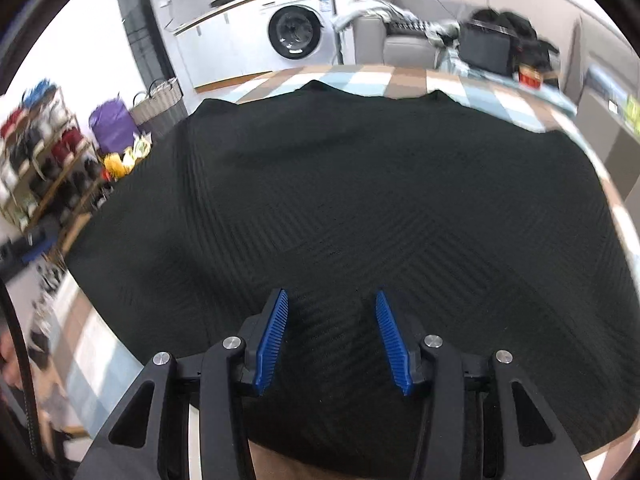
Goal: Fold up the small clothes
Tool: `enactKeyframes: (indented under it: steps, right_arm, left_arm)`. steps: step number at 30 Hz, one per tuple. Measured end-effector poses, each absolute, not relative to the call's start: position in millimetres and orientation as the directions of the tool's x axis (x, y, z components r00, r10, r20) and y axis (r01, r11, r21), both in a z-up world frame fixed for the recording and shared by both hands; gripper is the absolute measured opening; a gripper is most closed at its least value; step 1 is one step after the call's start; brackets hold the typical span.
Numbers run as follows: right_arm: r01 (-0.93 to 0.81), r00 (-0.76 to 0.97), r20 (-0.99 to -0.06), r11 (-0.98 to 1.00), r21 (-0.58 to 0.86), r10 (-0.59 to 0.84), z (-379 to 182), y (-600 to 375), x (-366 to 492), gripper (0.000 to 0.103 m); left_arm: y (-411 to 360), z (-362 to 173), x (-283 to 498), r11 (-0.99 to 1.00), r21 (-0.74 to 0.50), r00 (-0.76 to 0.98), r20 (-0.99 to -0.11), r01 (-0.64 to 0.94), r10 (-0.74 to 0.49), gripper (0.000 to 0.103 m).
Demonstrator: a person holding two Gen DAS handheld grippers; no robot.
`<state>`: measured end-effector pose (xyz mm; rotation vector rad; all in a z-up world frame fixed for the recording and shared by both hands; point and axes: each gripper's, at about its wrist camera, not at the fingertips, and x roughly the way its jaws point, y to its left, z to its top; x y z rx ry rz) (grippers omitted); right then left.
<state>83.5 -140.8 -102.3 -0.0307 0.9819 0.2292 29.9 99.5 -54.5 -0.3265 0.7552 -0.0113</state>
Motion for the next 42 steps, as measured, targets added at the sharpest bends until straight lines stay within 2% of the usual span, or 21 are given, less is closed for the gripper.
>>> enactKeyframes:
  steps: [4, 8, 11, 14, 23, 26, 30, 36, 42]
  right_arm:
    - [-0.233, 0.522, -0.834, 0.97, 0.063, 0.18, -101.4, -147.4, 72.2, 0.048]
    - [-0.172, 0.547, -0.823, 0.983, 0.065, 0.15, -93.6, -170.4, 63.7, 0.048]
    - [-0.113, 0.559, -0.823, 0.992, 0.05, 0.105, -91.7, -188.1, 64.7, 0.049]
    - [-0.096, 0.557, -0.827, 0.995, 0.036, 0.083, -92.3, -195.5, 66.0, 0.049]
    - [-0.065, 0.554, -0.83, 0.997, 0.029, 0.06, -96.1, -214.7, 67.5, 0.051]
    - [-0.09, 0.556, -0.827, 0.995, 0.033, 0.077, -94.8, -204.9, 68.4, 0.051]
    - [-0.141, 0.554, -0.826, 0.99, 0.029, 0.103, -96.1, -187.3, 68.1, 0.056]
    - [-0.144, 0.554, -0.818, 0.986, 0.09, 0.155, -94.4, -188.8, 65.3, 0.056]
    - [-0.155, 0.557, -0.809, 0.981, 0.12, 0.187, -91.8, -185.1, 60.6, 0.057]
  left_arm:
    - [44.8, -58.9, 65.5, 0.963, -0.266, 0.681, -0.697, 0.043, -0.223, 0.063]
    - [-12.0, -73.4, 102.4, 0.961, -0.222, 0.613, -0.74, 0.164, -0.276, 0.063]
    - [-41.8, -86.1, 120.3, 0.958, -0.195, 0.576, -0.767, 0.212, -0.283, 0.063]
    - [-51.6, -95.4, 125.4, 0.967, -0.138, 0.561, -0.793, 0.215, -0.238, 0.063]
    - [12.7, -97.9, 93.6, 0.995, -0.095, 0.588, -0.802, 0.043, -0.102, 0.062]
    - [26.4, -90.3, 78.7, 0.988, -0.151, 0.601, -0.787, 0.028, -0.137, 0.062]
    - [41.4, -83.2, 56.8, 0.988, -0.15, 0.609, -0.786, -0.026, -0.104, 0.063]
    - [76.8, -86.3, 21.2, 0.952, -0.275, 0.602, -0.786, -0.134, -0.142, 0.063]
    - [80.4, -100.1, 33.1, 0.926, -0.333, 0.603, -0.78, -0.179, -0.165, 0.063]
